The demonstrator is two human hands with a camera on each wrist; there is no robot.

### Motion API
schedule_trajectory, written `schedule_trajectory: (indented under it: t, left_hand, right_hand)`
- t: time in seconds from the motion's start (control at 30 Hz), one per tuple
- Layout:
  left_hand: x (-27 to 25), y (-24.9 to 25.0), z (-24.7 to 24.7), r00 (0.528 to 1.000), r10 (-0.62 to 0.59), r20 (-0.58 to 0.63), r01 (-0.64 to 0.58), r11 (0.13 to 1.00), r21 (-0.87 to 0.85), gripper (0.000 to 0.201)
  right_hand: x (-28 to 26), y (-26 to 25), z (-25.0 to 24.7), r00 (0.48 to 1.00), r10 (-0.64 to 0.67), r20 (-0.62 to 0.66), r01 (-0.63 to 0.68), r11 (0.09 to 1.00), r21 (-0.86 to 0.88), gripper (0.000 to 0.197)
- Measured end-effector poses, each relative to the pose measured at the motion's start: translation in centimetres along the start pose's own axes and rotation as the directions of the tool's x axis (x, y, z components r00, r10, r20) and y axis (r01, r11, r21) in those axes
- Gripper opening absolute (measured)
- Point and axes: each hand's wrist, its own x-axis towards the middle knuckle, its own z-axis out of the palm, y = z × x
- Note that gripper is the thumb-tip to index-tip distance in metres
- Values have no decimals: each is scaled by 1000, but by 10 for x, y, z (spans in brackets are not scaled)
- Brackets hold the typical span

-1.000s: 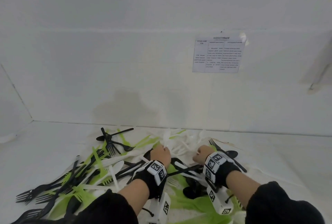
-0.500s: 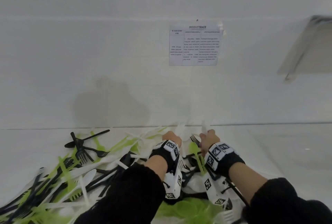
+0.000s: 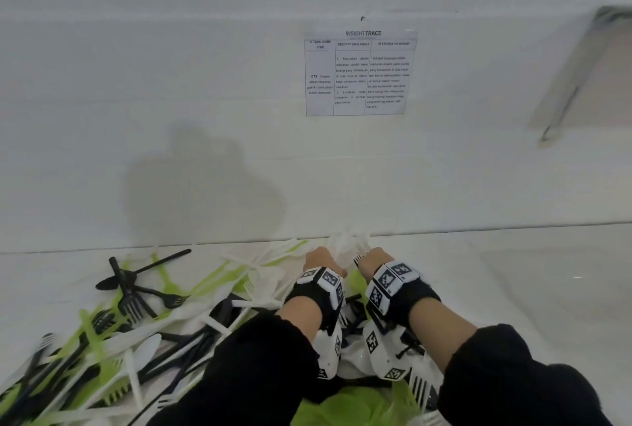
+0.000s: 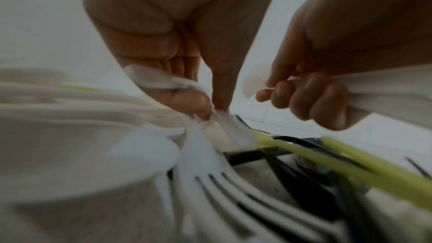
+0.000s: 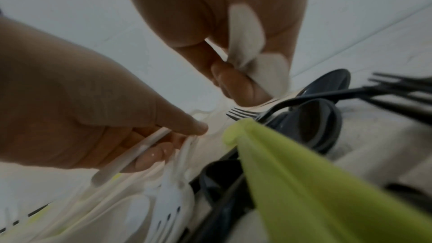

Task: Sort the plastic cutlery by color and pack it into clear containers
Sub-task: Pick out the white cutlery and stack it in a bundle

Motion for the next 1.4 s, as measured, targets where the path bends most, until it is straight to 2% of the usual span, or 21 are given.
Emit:
schedule_trajectory:
  t: [0.03, 0.13, 0.2, 0.3, 0.4, 0.47, 0.53, 0.63, 0.77, 0.8, 0.87, 0.93, 1.03, 1.1, 1.23, 1.27, 1.33, 1.4]
  left_hand:
    - [-1, -2, 1, 1000, -1, -9, 0, 999, -41, 40]
    - [-11, -9, 3, 1000, 8, -15, -10, 984, -178, 43]
    - [-13, -15, 4, 999, 33, -8, -34, 964, -264, 44]
    - [-17, -23, 3, 997, 78, 14, -68, 926, -372, 39]
    - [-23, -28, -7, 996, 73, 41, -40, 843, -536, 31]
    - [-30, -30, -14, 998, 9, 65, 36, 749, -662, 25]
    - [-32, -31, -20, 997, -70, 33, 73, 697, -714, 23]
    - [-36, -33, -23, 991, -129, -31, 58, 633, -772, 23]
    - [-38, -37, -25, 980, -183, -81, 34, 554, -832, 19]
    - [-40, -38, -26, 983, -172, -73, 35, 554, -832, 14]
    - [-43, -40, -26, 992, -94, -80, -2, 636, -771, 10]
    - [-43, -41, -28, 992, -13, -123, -72, 743, -666, 18]
    - [-45, -41, -29, 993, 23, -113, -89, 778, -622, 24]
    - [-49, -41, -30, 997, 18, -71, -59, 766, -641, 27]
    - [-52, -47, -37, 998, 2, 66, 51, 614, -788, 15]
    - [-54, -48, -38, 995, -13, 96, 85, 599, -796, 16]
    - [-54, -50, -41, 992, -57, 108, 120, 618, -777, 16]
    - [-48, -53, -43, 991, -102, 89, 135, 701, -700, 13]
  right_hand:
    - [0, 0, 1, 1000, -10, 9, 10, 1000, 20, 22]
    - [-2, -2, 7, 1000, -5, -3, 6, 994, 107, 34]
    - [-3, -6, 13, 1000, -11, -17, 14, 981, 195, 32]
    - [-1, -11, 25, 999, -43, -23, 49, 919, 392, 19]
    - [-6, -14, 27, 997, -72, -25, 74, 845, 530, 26]
    - [-14, -19, 25, 996, -84, -37, 91, 853, 514, 18]
    - [-21, -24, 22, 995, -93, -48, 105, 891, 441, 2]
    - [-23, -28, 26, 993, -94, -70, 112, 938, 327, 4]
    - [-25, -32, 34, 984, -90, -152, 142, 918, 370, 33]
    - [-27, -34, 34, 981, -102, -167, 162, 902, 401, 34]
    - [-29, -38, 35, 980, -135, -145, 187, 871, 454, 32]
    - [-32, -41, 37, 981, -176, -82, 194, 871, 451, 31]
    - [-34, -41, 40, 978, -201, -60, 206, 866, 456, 31]
    - [-36, -39, 41, 973, -222, -58, 222, 847, 484, 31]
    - [-39, -38, 38, 958, -285, -11, 258, 849, 462, 14]
    - [-39, -38, 37, 958, -285, 3, 249, 842, 479, 13]
    - [-40, -36, 35, 976, -218, 24, 169, 816, 553, 13]
    - [-38, -33, 30, 993, -117, 8, 90, 802, 591, 13]
